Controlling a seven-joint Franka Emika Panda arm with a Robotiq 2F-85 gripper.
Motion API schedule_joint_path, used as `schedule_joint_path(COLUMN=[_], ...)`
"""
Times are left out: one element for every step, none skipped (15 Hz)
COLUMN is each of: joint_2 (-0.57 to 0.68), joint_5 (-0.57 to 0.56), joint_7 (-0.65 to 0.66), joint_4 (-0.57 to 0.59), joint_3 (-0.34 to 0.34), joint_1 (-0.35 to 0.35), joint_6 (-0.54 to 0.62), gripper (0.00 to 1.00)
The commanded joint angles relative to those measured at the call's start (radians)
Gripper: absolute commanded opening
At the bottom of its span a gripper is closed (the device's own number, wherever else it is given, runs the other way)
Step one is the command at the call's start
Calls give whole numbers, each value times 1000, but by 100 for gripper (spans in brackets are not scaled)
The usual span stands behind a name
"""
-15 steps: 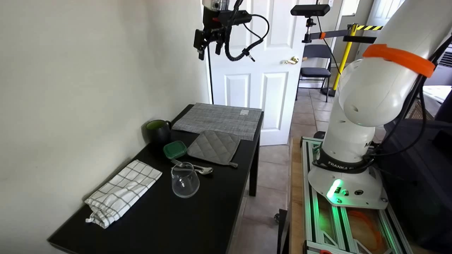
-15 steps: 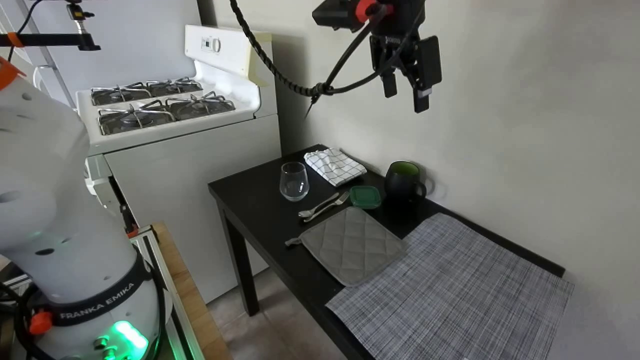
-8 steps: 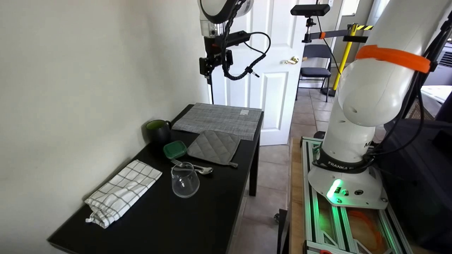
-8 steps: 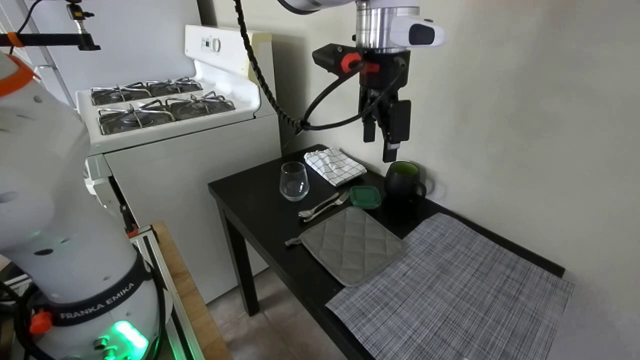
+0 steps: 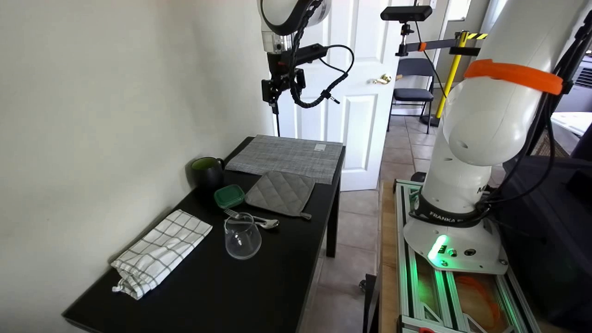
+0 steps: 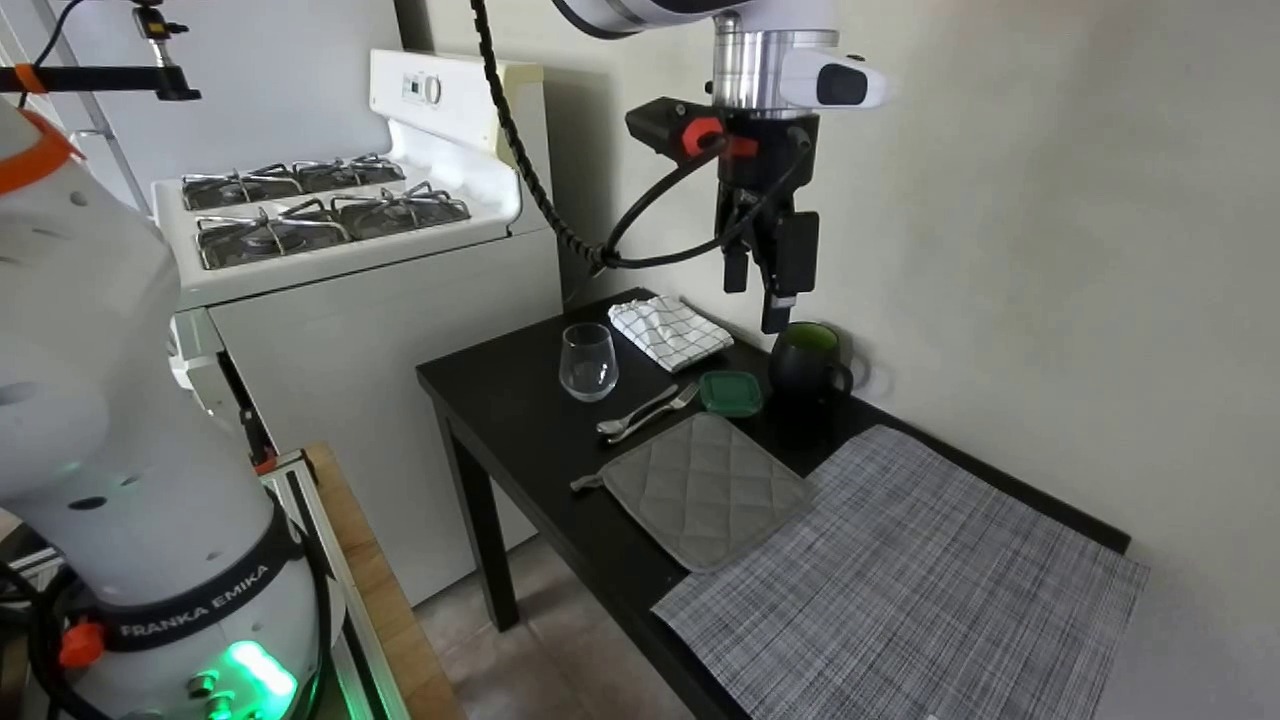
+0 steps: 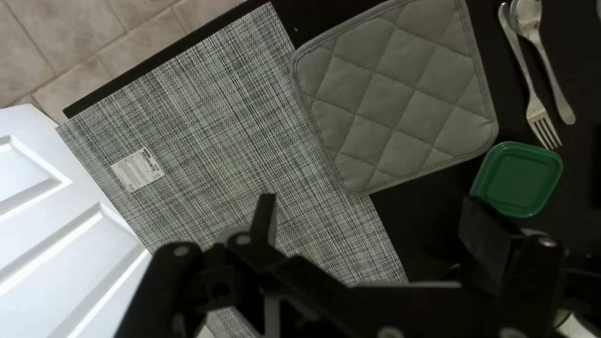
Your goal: Put the grey potholder on the glass cup
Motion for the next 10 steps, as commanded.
schedule_joint_path(joint_2=[28,45,66,87,113,138,165,192,216,239], joint_5=[71,98,124,164,193,220,257,292,307,328], joint_7=[-46,-66,-91,-119,-143,-166,-194,-218,-237,-252], joint_4=[-15,-15,-16,-18,-24,-29,-31,-32,-31,-30], joint_3=[-3,-6,-5,-5,-2,0,3,4,8,12], joint_1=[5,10,18,26,33,39,47,51,52,53], joint_6=[59,85,126,160,208,242,266,288,303,314], gripper=[100,100,100,100,100,100,100,100,100,100])
